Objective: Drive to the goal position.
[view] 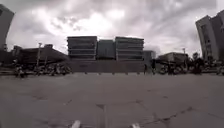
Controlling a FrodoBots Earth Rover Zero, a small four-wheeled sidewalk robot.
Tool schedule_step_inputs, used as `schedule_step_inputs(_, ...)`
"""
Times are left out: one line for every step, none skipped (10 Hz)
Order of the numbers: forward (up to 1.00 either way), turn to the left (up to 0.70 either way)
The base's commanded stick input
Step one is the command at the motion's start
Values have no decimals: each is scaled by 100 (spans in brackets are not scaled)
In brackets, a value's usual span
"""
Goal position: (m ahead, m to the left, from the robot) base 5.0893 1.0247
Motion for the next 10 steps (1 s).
schedule_step_inputs(65,0)
schedule_step_inputs(65,0)
schedule_step_inputs(65,0)
schedule_step_inputs(63,0)
schedule_step_inputs(55,0)
schedule_step_inputs(60,0)
schedule_step_inputs(63,0)
schedule_step_inputs(63,0)
schedule_step_inputs(64,0)
schedule_step_inputs(64,0)
